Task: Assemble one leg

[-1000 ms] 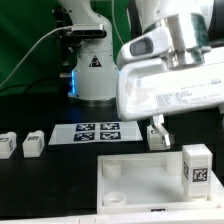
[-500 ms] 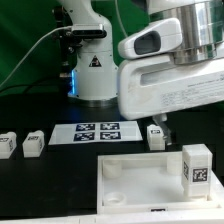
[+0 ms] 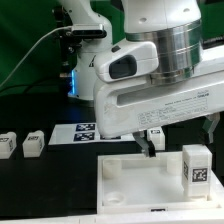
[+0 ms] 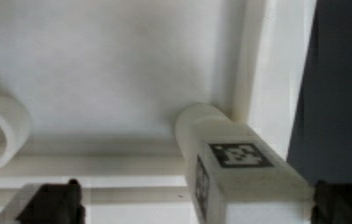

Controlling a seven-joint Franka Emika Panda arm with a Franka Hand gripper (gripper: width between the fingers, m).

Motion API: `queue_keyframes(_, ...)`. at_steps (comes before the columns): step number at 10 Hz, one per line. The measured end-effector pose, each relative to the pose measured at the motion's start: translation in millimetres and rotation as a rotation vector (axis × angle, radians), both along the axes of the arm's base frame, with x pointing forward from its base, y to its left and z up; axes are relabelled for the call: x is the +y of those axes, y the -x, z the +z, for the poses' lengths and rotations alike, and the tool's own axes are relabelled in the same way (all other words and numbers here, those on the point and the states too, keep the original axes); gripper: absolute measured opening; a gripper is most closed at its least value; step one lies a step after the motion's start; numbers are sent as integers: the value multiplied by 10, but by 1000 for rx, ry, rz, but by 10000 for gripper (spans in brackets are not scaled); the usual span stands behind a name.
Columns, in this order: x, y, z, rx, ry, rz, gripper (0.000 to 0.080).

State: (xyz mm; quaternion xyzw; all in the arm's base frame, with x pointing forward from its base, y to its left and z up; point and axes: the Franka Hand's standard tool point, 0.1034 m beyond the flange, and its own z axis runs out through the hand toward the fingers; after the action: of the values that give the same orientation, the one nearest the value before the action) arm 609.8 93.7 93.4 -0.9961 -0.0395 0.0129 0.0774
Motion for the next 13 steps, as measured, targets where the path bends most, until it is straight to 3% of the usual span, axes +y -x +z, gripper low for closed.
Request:
queue_keyframes(3, 44, -67, 62, 120, 44, -92, 649)
queue_keyframes(5, 60, -136, 118, 125, 49, -111, 649)
queue_keyframes(9, 62, -124, 86, 129, 50, -115, 649)
queue_keyframes(10, 85, -120, 55, 129, 54, -125, 649)
queue_keyframes(11, 232, -130, -115, 117, 61, -119, 649)
queue_keyframes(13, 255, -132, -164, 115, 62, -124, 649)
